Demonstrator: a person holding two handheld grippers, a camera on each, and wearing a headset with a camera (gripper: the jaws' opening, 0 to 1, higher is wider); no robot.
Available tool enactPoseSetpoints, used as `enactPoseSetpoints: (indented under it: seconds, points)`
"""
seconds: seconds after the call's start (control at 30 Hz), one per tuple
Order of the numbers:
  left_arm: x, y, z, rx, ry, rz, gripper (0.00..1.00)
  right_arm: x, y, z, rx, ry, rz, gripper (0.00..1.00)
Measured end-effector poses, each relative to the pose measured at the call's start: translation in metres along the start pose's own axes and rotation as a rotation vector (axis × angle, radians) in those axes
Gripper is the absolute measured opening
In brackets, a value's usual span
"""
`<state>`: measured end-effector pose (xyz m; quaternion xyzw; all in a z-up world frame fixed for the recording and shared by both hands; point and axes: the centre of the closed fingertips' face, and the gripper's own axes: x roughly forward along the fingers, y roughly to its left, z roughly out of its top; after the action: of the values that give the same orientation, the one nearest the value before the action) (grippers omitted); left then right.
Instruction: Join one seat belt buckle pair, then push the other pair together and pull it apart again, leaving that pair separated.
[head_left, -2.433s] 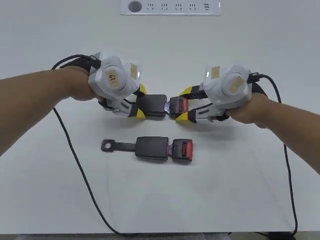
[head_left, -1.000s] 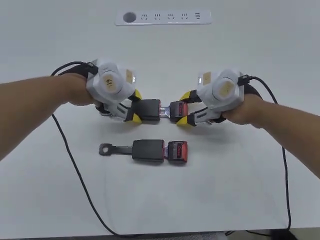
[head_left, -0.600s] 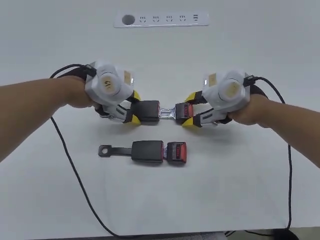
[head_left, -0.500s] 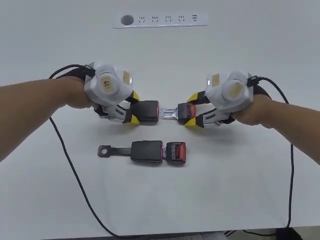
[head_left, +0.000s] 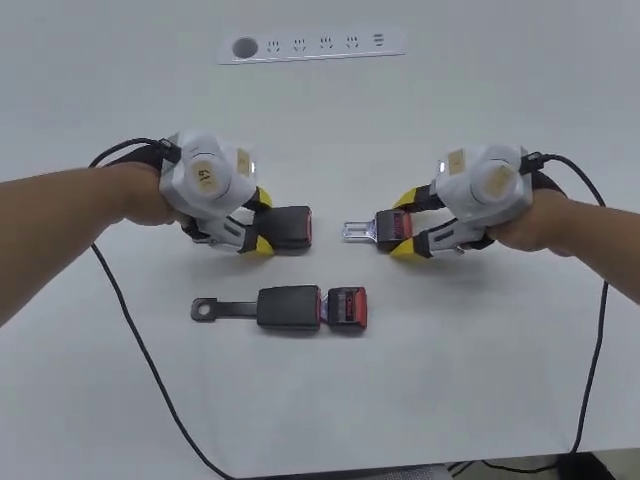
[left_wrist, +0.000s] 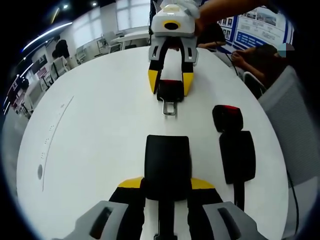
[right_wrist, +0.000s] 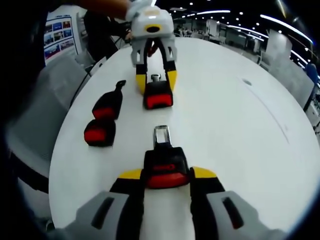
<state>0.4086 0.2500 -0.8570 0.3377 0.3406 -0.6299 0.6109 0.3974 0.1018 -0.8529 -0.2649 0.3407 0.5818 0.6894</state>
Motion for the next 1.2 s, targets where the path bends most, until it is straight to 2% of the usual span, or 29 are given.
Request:
enactPoseSetpoints:
  seconds: [0.53, 0.7, 0.77, 0.87, 0.93, 1.0, 1.03, 1.1, 1.2]
  points:
    - [0.001, 0.000, 0.000, -0.007, 0.007, 0.001, 0.33, -0.012, -0.011, -0.027, 0.049, 0.010, -0.033, 0.36]
    - [0.001, 0.000, 0.000, -0.007, 0.011, 0.001, 0.33, -0.013, -0.009, -0.028, 0.068, -0.007, -0.032, 0.36]
    - [0.001, -0.002, 0.001, 0.034, 0.013, 0.000, 0.33, -0.012, -0.008, -0.028, 0.073, -0.007, -0.034, 0.37]
    - [0.001, 0.000, 0.001, 0.006, 0.025, 0.006, 0.33, -0.010, -0.007, -0.027, 0.046, 0.012, -0.034, 0.37]
    - [0.001, 0.000, 0.000, -0.007, 0.036, 0.015, 0.34, -0.011, -0.007, -0.027, 0.058, 0.010, -0.037, 0.37]
    - [-0.001, 0.001, -0.001, -0.007, 0.047, 0.039, 0.34, -0.014, -0.008, -0.029, 0.079, 0.021, -0.061, 0.37]
    - [-0.004, 0.001, -0.002, 0.021, 0.058, 0.051, 0.35, -0.016, -0.010, -0.028, 0.096, 0.010, -0.084, 0.40]
    - [-0.008, 0.002, 0.000, 0.043, 0.054, 0.068, 0.36, -0.021, -0.010, -0.021, 0.139, -0.036, -0.108, 0.43]
    - [-0.020, 0.004, 0.011, -0.067, -0.021, 0.113, 0.44, -0.032, -0.016, -0.012, 0.194, -0.098, -0.180, 0.53]
